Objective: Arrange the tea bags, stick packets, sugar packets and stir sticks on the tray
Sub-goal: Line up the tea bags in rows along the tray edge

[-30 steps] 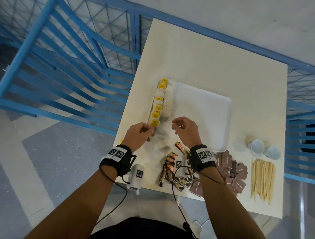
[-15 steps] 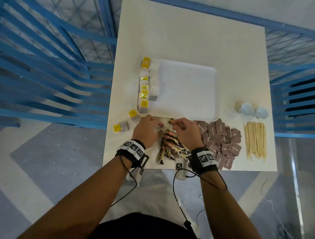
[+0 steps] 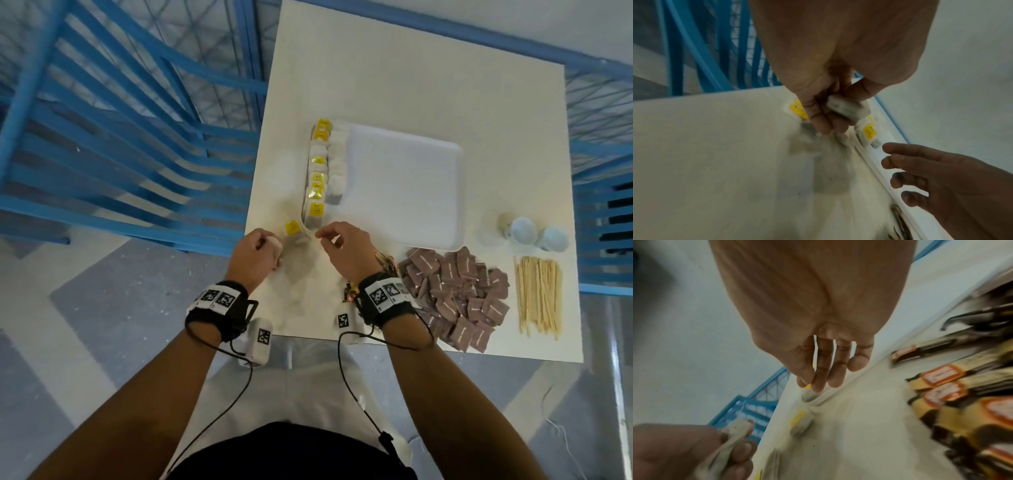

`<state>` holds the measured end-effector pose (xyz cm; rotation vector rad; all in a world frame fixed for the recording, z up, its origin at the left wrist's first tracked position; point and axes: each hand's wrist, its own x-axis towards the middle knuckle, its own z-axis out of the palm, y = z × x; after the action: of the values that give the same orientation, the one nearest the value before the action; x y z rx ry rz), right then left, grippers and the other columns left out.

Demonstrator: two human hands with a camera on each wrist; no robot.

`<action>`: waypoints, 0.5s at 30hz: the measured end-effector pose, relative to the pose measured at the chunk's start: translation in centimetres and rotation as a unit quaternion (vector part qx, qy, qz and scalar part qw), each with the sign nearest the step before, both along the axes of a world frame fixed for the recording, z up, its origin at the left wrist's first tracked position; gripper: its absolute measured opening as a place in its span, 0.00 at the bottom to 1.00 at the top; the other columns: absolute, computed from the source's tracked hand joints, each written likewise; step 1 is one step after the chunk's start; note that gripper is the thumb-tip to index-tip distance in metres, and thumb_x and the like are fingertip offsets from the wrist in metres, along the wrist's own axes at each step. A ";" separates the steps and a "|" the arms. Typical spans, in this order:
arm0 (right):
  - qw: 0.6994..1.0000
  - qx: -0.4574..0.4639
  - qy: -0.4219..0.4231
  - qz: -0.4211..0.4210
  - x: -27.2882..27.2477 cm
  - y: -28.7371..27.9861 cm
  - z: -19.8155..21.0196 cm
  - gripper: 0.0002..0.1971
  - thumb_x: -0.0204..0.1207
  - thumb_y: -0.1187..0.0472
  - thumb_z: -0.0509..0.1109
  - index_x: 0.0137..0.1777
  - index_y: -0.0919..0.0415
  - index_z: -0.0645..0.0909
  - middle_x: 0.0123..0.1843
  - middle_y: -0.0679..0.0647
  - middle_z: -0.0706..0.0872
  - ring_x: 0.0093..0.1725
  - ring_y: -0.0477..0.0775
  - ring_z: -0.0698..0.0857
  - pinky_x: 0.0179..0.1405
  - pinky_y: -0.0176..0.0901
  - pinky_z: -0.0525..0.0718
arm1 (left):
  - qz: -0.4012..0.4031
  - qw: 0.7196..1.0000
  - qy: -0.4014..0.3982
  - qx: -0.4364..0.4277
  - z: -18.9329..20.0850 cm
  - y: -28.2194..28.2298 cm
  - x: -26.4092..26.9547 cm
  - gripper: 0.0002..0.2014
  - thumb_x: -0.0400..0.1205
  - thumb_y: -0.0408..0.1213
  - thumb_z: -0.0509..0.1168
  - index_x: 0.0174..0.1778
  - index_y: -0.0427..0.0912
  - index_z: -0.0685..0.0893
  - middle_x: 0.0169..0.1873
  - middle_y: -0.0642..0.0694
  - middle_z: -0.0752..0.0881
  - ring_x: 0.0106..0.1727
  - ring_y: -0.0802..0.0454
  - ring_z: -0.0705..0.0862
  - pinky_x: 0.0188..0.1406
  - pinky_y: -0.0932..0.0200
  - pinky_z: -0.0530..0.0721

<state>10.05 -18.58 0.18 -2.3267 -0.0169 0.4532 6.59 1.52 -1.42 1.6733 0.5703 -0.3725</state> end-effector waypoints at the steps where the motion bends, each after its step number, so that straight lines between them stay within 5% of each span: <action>1: 1.000 -0.013 -0.016 0.017 0.3 0.8 -0.3 0.07 0.79 0.63 0.72 0.53 0.53 0.90 0.47 0.44 0.87 0.41 0.40 0.81 0.46 0.24 0.73 | 0.016 1.000 0.014 -0.009 0.0 0.6 0.0 0.13 0.78 0.19 0.56 0.39 0.39 0.80 0.28 0.47 0.86 0.29 0.49 0.83 0.27 0.58 0.81; 3: 0.997 -0.033 -0.051 0.047 0.9 2.5 -1.0 0.09 0.79 0.63 0.71 0.56 0.54 0.89 0.50 0.51 0.88 0.49 0.52 0.82 0.53 0.38 0.77 | 0.049 0.998 0.033 -0.013 -0.2 1.7 -0.1 0.13 0.74 0.19 0.53 0.39 0.38 0.79 0.27 0.47 0.87 0.27 0.50 0.81 0.26 0.58 0.76; 6: 0.986 -0.114 -0.072 0.099 1.6 4.4 -1.6 0.16 0.79 0.61 0.70 0.67 0.53 0.85 0.58 0.55 0.86 0.60 0.61 0.80 0.62 0.57 0.79 | 0.023 0.998 0.025 0.044 -0.5 2.0 -0.1 0.05 0.85 0.30 0.60 0.49 0.41 0.81 0.41 0.48 0.84 0.40 0.50 0.81 0.36 0.60 0.77; 9: 0.958 -0.223 -0.081 0.163 1.9 5.5 -2.2 0.23 0.82 0.57 0.67 0.77 0.50 0.77 0.66 0.59 0.80 0.68 0.65 0.75 0.67 0.59 0.73 | -0.117 0.976 -0.002 0.185 -2.1 2.5 -0.1 0.14 0.82 0.44 0.71 0.61 0.44 0.82 0.53 0.50 0.79 0.54 0.47 0.78 0.54 0.55 0.78; 12: 0.945 -0.261 -0.092 0.177 1.4 5.9 -2.6 0.21 0.83 0.56 0.67 0.75 0.51 0.78 0.63 0.59 0.79 0.65 0.65 0.76 0.62 0.58 0.73 | -0.245 0.924 -0.017 0.292 -4.5 2.8 -0.7 0.23 0.78 0.59 0.62 0.62 0.50 0.85 0.59 0.47 0.82 0.53 0.50 0.70 0.54 0.66 0.69; 15: 0.946 -0.261 -0.096 0.165 1.0 5.6 -2.7 0.15 0.80 0.56 0.70 0.66 0.53 0.82 0.61 0.57 0.78 0.61 0.63 0.76 0.59 0.56 0.75 | -0.198 0.934 -0.042 0.295 -4.5 2.3 -1.0 0.14 0.77 0.49 0.76 0.55 0.48 0.88 0.57 0.45 0.79 0.54 0.50 0.73 0.59 0.60 0.78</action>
<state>11.05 -12.97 -2.51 -2.9015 -0.4340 0.4282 5.55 3.79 -5.91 2.3870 0.2842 -0.4413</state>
